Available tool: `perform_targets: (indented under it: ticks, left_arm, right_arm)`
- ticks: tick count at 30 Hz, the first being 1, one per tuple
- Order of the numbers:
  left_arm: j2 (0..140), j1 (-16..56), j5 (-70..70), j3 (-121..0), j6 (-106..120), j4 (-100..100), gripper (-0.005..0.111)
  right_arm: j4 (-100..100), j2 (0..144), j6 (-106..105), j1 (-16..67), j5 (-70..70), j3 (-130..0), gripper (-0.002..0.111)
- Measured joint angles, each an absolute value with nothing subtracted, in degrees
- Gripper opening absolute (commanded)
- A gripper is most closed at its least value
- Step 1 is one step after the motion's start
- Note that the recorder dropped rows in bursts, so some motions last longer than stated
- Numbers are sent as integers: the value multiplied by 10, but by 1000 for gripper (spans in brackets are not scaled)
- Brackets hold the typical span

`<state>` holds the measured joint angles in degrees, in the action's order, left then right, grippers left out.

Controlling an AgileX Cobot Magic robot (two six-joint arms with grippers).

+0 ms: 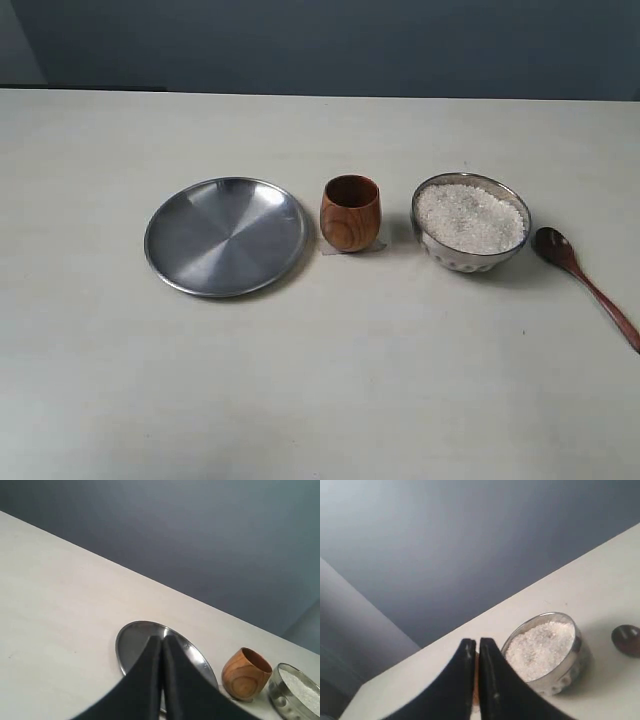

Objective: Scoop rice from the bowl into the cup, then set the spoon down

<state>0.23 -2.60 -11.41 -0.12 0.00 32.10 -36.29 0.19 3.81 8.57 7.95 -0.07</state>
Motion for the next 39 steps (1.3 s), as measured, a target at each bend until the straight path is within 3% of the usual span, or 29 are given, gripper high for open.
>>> perform_targets:
  ticks: [11, 23, 39]
  left_arm:
    - [2, -11, -84, -1, 0, 334, 0]
    - [2, -11, -73, -1, 0, 550, 0]
    - [2, -11, -67, -1, 4, 527, 0]
  right_arm:
    - [-448, 2, 38, 86, 65, -1, 4]
    - [-442, 2, 38, 86, 62, -1, 4]
    - [-442, 2, 38, 86, 62, -1, 4]
